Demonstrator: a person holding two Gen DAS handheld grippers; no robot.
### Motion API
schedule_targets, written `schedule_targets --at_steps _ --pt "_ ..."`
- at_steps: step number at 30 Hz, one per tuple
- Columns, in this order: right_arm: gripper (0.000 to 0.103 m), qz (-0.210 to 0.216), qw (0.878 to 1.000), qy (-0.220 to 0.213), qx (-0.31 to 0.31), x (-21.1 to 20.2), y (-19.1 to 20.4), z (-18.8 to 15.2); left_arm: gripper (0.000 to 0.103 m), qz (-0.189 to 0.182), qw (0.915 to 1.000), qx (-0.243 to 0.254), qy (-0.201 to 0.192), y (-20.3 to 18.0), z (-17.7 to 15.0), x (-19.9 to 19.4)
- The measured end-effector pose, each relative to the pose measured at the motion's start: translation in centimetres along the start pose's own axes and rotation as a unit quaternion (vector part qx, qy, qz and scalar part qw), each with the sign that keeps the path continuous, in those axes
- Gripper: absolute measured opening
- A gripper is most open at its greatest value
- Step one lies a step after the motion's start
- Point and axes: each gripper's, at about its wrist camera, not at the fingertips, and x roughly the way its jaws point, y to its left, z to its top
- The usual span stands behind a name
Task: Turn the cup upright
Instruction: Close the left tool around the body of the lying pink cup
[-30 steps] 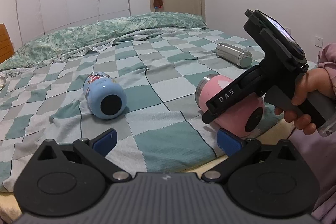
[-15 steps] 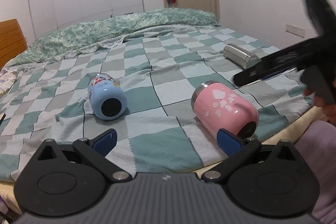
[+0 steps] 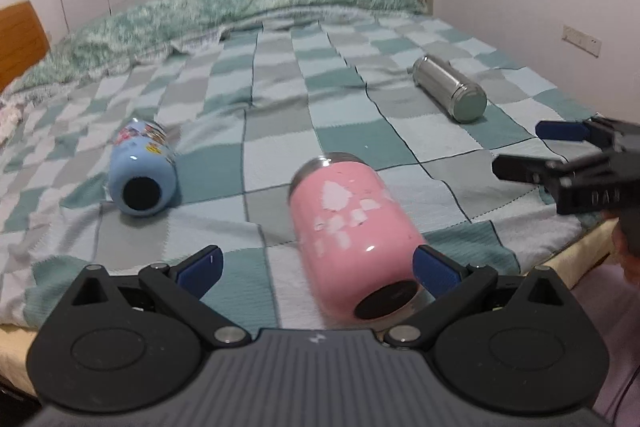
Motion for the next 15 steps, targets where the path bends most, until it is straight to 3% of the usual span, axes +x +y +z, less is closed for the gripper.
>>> schedule_targets --at_steps 7,11,15 --pt "0.103 0.009 0.999 -0.021 0.038 2.2 -2.5 -1.4 0.103 0.021 0.9979 -0.029 0.055 -1.3 3.5 3.9" --pt "0.103 0.005 0.999 -0.034 0.042 3.5 -3.3 -1.3 0.103 0.022 0.9922 -0.056 0.109 -1.3 5.1 6.8" --pt "0.103 0.017 0.998 -0.038 0.056 4.5 -4.4 -1.4 0.103 0.047 0.9885 -0.041 0.138 -1.8 5.9 9.1"
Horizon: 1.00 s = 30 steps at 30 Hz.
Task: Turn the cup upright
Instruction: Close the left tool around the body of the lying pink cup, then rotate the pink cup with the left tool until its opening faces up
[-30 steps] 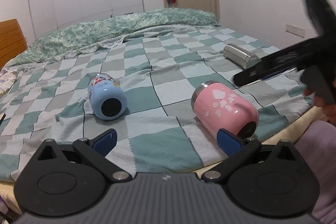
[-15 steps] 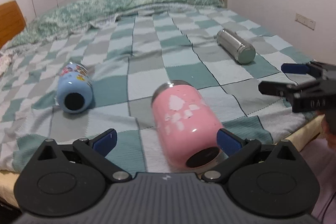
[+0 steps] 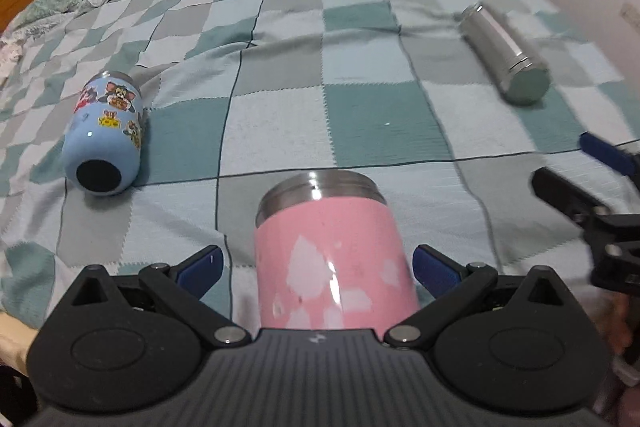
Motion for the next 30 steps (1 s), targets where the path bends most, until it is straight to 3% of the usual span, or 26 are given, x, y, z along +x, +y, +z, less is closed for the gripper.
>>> schedule_targets --at_steps 6,8,14,21,30 --pt "0.103 0.012 1.0 -0.001 0.017 0.2 -0.8 -0.2 0.099 0.005 0.9992 0.006 0.038 -0.4 0.8 1.3" --pt "0.103 0.013 1.0 -0.004 0.017 0.2 -0.8 -0.3 0.088 -0.009 0.9986 -0.002 0.051 -0.3 0.8 1.5" --pt "0.103 0.009 1.0 -0.011 0.017 -0.1 -0.6 -0.5 0.087 -0.013 0.9989 -0.007 0.044 -0.3 0.7 1.2" --pt "0.103 0.004 1.0 -0.016 0.022 -0.4 -0.5 -0.9 0.087 -0.024 0.9994 -0.01 0.023 0.2 0.3 0.5" --pt "0.103 -0.004 0.999 -0.028 0.02 -0.8 -0.3 -1.3 0.086 -0.05 0.9959 -0.03 -0.068 2.3 -2.4 -3.0"
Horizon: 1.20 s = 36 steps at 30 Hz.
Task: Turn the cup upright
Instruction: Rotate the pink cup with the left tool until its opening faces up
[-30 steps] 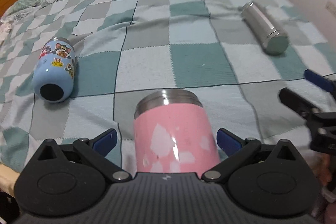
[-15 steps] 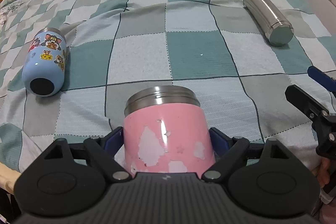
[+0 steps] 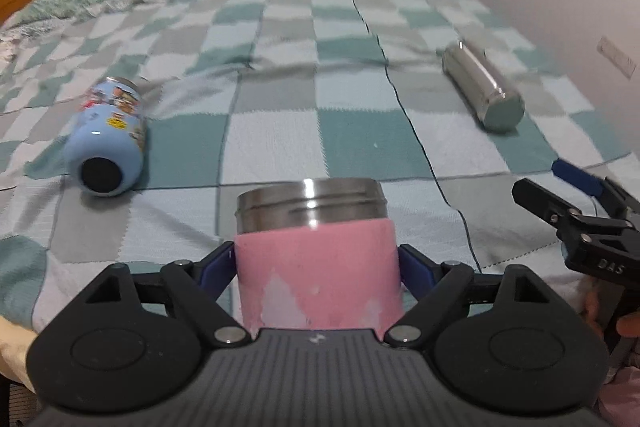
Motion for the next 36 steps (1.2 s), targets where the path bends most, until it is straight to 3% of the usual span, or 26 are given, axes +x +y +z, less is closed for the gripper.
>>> schedule_targets --at_steps 6,10,14,18,20,21,23,32,34,35,36 --pt "0.103 -0.001 1.0 -0.015 -0.003 -0.3 0.3 -0.1 0.085 -0.005 0.9965 -0.014 -0.082 1.5 -0.8 -3.2" --pt "0.103 -0.007 1.0 -0.026 -0.013 -0.6 0.9 -0.4 0.085 -0.011 0.9893 -0.021 -0.144 3.1 -0.5 -3.9" --pt "0.103 -0.017 0.999 -0.034 -0.024 -0.8 1.5 -0.6 0.085 0.029 0.9804 -0.027 -0.193 4.2 0.1 -2.9" --pt "0.103 -0.025 0.999 -0.035 -0.031 -0.7 2.0 -0.8 0.085 0.089 0.9661 0.003 -0.242 4.5 -0.5 0.0" --pt "0.103 -0.027 0.999 -0.032 -0.034 -0.4 2.1 -0.8 0.085 0.12 0.9626 0.022 -0.242 4.3 -1.2 2.1" --pt "0.103 -0.028 0.999 -0.031 -0.035 -0.3 2.2 -0.8 0.085 0.121 0.9638 0.025 -0.236 4.5 -1.5 3.3" --pt "0.103 -0.029 0.998 -0.028 -0.037 0.0 2.4 -0.9 0.085 0.117 0.9564 0.035 -0.265 4.7 -2.5 4.0" --pt "0.103 -0.025 0.998 -0.032 -0.043 0.3 2.9 -0.9 0.086 0.113 0.9561 0.042 -0.267 4.8 -2.8 3.8" --pt "0.103 -0.023 0.998 -0.035 -0.046 0.2 3.1 -0.9 0.091 0.111 0.9566 0.038 -0.267 4.8 -2.8 3.6" --pt "0.103 -0.023 0.998 -0.037 -0.049 0.2 3.2 -0.8 0.1 0.104 0.9558 0.033 -0.273 5.0 -2.9 3.1" --pt "0.103 -0.022 0.998 -0.039 -0.052 0.1 3.2 -0.8 0.103 0.092 0.9542 0.029 -0.283 5.2 -3.0 2.5"
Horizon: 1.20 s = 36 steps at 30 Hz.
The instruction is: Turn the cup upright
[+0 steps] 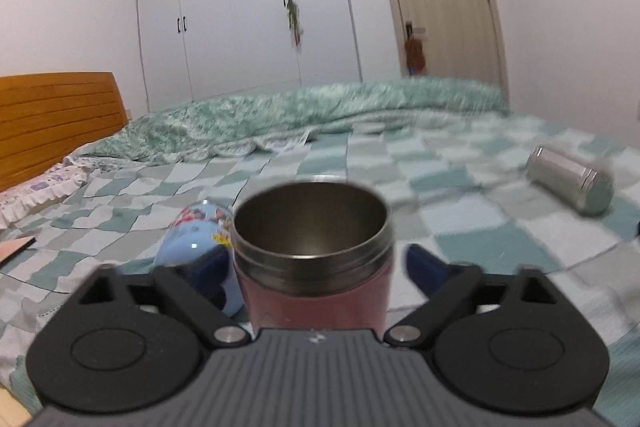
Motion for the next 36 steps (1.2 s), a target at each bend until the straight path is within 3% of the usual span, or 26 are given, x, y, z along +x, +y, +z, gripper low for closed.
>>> schedule_targets --at_steps 2,9,14,19,26,36 --pt "0.103 0.0 1.0 -0.007 -0.006 -0.4 0.2 0.2 0.103 -0.016 0.9996 -0.015 -0.019 0.6 0.6 -1.5" --pt "0.103 -0.006 0.999 -0.029 -0.038 -4.4 1.6 0.8 0.103 -0.023 0.9956 -0.033 -0.084 2.1 2.2 -8.4" --pt "0.103 -0.017 0.997 -0.028 -0.065 -8.3 3.0 0.2 0.103 -0.041 0.995 -0.052 -0.075 2.9 0.9 -12.5" --pt "0.103 -0.043 0.995 -0.025 -0.087 -12.1 3.9 -1.4 0.103 -0.026 0.996 -0.057 -0.063 3.1 -2.4 -15.0" --pt "0.103 -0.084 0.991 -0.043 -0.097 -14.5 4.3 -4.0 0.103 -0.015 0.9966 -0.062 -0.052 2.9 -6.0 -16.0" --pt "0.103 -0.126 0.984 -0.086 -0.088 -15.7 3.7 -5.4 0.103 0.0 0.9965 -0.044 -0.071 1.7 -6.8 -16.2"
